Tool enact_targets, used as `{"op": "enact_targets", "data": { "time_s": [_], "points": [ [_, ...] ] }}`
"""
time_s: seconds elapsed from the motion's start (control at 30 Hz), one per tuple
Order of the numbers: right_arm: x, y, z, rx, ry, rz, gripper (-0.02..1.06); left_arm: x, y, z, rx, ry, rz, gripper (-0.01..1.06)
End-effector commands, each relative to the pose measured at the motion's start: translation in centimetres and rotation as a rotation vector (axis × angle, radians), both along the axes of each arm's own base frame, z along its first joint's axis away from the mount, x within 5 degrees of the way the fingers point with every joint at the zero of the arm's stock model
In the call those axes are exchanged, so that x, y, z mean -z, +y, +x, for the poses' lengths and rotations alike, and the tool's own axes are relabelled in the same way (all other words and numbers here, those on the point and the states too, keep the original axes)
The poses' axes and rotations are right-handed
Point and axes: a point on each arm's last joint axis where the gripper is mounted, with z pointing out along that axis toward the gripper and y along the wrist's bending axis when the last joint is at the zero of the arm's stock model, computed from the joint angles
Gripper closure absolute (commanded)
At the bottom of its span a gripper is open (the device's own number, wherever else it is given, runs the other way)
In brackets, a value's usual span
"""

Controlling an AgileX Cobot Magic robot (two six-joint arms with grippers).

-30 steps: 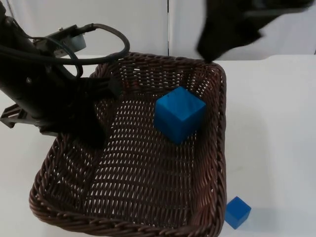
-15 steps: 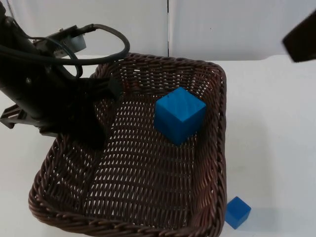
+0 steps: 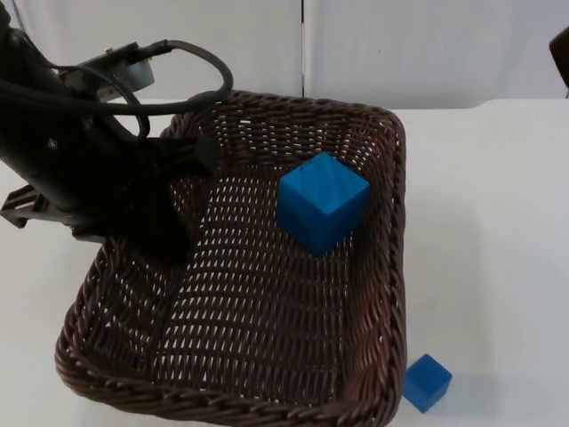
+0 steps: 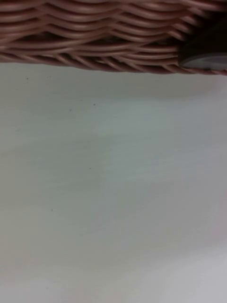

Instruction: Pick up the basket with the left hand and place the largest block into the basket with the right hand.

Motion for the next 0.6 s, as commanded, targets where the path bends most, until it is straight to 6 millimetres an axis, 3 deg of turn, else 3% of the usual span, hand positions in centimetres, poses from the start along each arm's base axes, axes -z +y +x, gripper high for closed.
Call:
{"op": "enact_targets", "data": {
  "time_s": [0.0,0.2,0.33,0.57],
  "points": [
    [-0.2,0.0,-0.1,-0.005,-0.021,0.012,0.26,-0.2,-0.2,0.6,-0.034,-0.035,-0.016,1.05],
    [-0.3,0.1,0.0,-0.006,-0.031,0.021,0.26,2.1,-0.6,1.7,-0.027,0.013,0.009,1.05],
    [-0.4,0.1,0.0,-0.007,-0.037,0.028,0.26,4.2,-1.3,4.1,-0.048,0.024,0.009,1.05],
    [0.3,0.1,0.0,-0.008,-0.026,0.020,0.26,5.6,-2.2,7.1,-0.038,0.021,0.007,1.05]
  ]
}}
